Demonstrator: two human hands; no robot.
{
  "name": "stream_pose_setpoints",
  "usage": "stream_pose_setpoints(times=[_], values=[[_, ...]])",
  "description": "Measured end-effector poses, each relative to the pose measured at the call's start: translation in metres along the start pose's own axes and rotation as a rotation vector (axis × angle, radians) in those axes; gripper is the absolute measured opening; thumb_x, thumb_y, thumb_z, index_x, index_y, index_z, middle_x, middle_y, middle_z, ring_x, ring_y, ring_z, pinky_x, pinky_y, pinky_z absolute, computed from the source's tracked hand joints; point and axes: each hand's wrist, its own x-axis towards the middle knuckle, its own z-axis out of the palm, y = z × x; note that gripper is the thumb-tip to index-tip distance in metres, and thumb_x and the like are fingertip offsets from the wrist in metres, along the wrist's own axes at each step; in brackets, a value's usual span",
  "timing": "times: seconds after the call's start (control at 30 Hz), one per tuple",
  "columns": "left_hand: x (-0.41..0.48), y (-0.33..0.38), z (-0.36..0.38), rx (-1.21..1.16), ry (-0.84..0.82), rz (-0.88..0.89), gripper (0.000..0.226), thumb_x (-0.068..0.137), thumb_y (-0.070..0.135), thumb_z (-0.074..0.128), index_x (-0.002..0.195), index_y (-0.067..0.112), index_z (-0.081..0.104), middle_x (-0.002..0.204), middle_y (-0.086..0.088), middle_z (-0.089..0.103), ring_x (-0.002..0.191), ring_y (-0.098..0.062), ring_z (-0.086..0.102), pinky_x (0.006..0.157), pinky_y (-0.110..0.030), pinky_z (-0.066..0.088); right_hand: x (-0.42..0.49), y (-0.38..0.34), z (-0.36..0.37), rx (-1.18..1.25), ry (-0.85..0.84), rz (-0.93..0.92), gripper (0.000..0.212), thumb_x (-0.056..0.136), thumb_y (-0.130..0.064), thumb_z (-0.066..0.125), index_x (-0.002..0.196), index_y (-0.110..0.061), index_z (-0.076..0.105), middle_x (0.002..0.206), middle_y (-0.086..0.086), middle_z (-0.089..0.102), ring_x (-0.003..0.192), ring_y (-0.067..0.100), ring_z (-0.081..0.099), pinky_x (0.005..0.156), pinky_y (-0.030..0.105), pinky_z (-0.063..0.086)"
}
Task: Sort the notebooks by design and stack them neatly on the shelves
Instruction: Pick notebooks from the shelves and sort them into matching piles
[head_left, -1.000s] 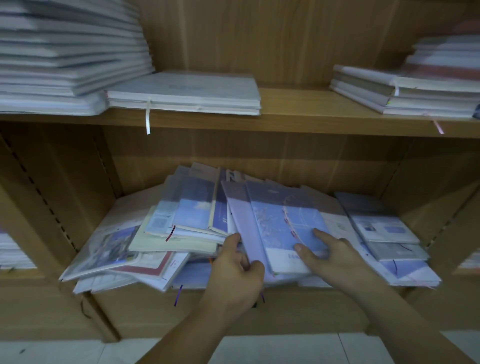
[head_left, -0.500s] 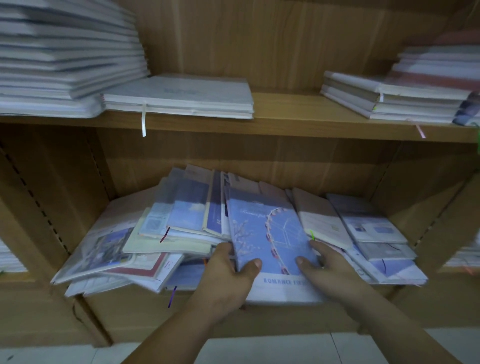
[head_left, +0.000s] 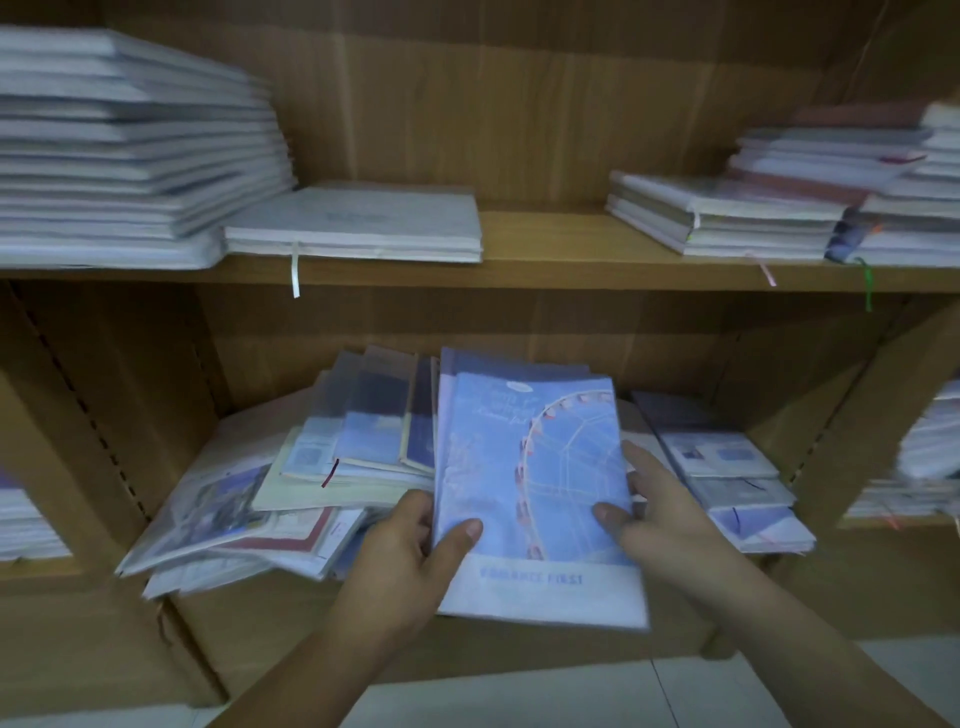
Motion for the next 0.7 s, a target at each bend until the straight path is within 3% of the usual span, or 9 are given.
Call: stream_pose_setpoints(times=[0.1, 0.2, 0.27, 0.33, 0.4, 0.47, 0.53, 0.63, 0.7], values=[[-0.009, -0.002, -0.011, 0.156, 0.026, 0.068, 0.022, 0.092, 0.050, 0.065, 0.092, 0.030, 0.056, 0.075, 0.023, 0.067, 0.070, 0.002, 0.062, 0.056, -0.015, 0.043, -0.015, -0.013, -0.004, 0.030, -0.009, -0.099, 0.061, 0.094, -0.005, 0.067, 0.139, -0.039, 0.042, 0.110, -0.021, 0.071, 0.099, -0.002, 0.068, 0.070, 0.012, 0.053], [-0.020, -0.003, -0.022, 0.283, 0.034, 0.135, 0.028, 0.091, 0.061, 0.055, 0.090, 0.034, 0.050, 0.075, 0.011, 0.064, 0.070, -0.007, 0.060, 0.056, -0.019, 0.039, -0.037, -0.029, -0.006, 0.025, -0.045, -0.180, 0.067, 0.096, -0.015, 0.066, 0.145, -0.046, 0.031, 0.118, -0.037, 0.063, 0.108, -0.004, 0.065, 0.077, 0.013, 0.056], [-0.033, -0.003, -0.028, 0.275, 0.038, 0.167, 0.034, 0.089, 0.068, 0.049, 0.098, 0.035, 0.054, 0.089, 0.014, 0.068, 0.081, -0.006, 0.064, 0.061, -0.018, 0.042, -0.054, -0.038, -0.007, 0.030, -0.045, -0.224, 0.074, 0.098, -0.026, 0.063, 0.153, -0.050, 0.020, 0.118, -0.025, 0.068, 0.101, 0.003, 0.069, 0.079, 0.024, 0.059], [-0.051, 0.003, -0.034, 0.202, 0.054, 0.180, 0.041, 0.087, 0.071, 0.049, 0.107, 0.037, 0.059, 0.097, 0.021, 0.071, 0.089, -0.002, 0.068, 0.071, -0.022, 0.051, -0.073, -0.048, -0.007, 0.005, -0.002, -0.273, 0.075, 0.097, -0.037, 0.059, 0.154, -0.056, 0.014, 0.093, -0.009, 0.071, 0.076, 0.017, 0.068, 0.066, 0.035, 0.055], [-0.071, 0.011, -0.042, 0.119, 0.074, 0.170, 0.046, 0.083, 0.076, 0.053, 0.106, 0.038, 0.061, 0.092, 0.017, 0.074, 0.083, -0.004, 0.071, 0.072, -0.029, 0.057, -0.094, -0.058, -0.005, 0.025, 0.050, -0.326, 0.069, 0.098, -0.038, 0.057, 0.153, -0.056, 0.019, 0.087, -0.013, 0.071, 0.068, 0.015, 0.067, 0.061, 0.037, 0.055], [-0.087, 0.023, -0.052, 0.050, 0.086, 0.153, 0.065, 0.073, 0.087, 0.054, 0.100, 0.028, 0.061, 0.081, 0.005, 0.075, 0.072, -0.015, 0.072, 0.067, -0.037, 0.059, -0.117, -0.072, -0.006, 0.090, 0.121, -0.361, 0.065, 0.098, -0.032, 0.057, 0.152, -0.051, 0.027, 0.081, -0.027, 0.068, 0.063, 0.004, 0.064, 0.056, 0.022, 0.050], [-0.101, 0.033, -0.063, 0.016, 0.106, 0.159, 0.075, 0.068, 0.092, 0.053, 0.095, 0.022, 0.058, 0.075, -0.004, 0.073, 0.068, -0.024, 0.070, 0.063, -0.040, 0.057, -0.136, -0.088, -0.008, 0.149, 0.188, -0.383, 0.064, 0.093, -0.034, 0.057, 0.150, -0.048, 0.032, 0.069, -0.025, 0.063, 0.054, 0.003, 0.055, 0.052, 0.018, 0.042], [-0.112, 0.068, -0.084, -0.025, 0.128, 0.169, 0.054, 0.074, 0.081, 0.057, 0.094, 0.031, 0.057, 0.075, -0.003, 0.074, 0.069, -0.024, 0.071, 0.062, -0.041, 0.055, -0.151, -0.119, -0.015, 0.255, 0.249, -0.390, 0.061, 0.087, -0.042, 0.059, 0.142, -0.057, 0.036, 0.103, -0.026, 0.071, 0.085, 0.006, 0.072, 0.066, 0.028, 0.061], [-0.105, 0.096, -0.101, -0.089, 0.149, 0.147, 0.047, 0.081, 0.071, 0.062, 0.093, 0.026, 0.061, 0.077, -0.002, 0.076, 0.067, -0.022, 0.073, 0.061, -0.048, 0.057, -0.146, -0.146, -0.020, 0.253, 0.280, -0.411, 0.057, 0.090, -0.041, 0.059, 0.140, -0.057, 0.038, 0.114, -0.029, 0.068, 0.094, 0.003, 0.072, 0.070, 0.033, 0.063]])
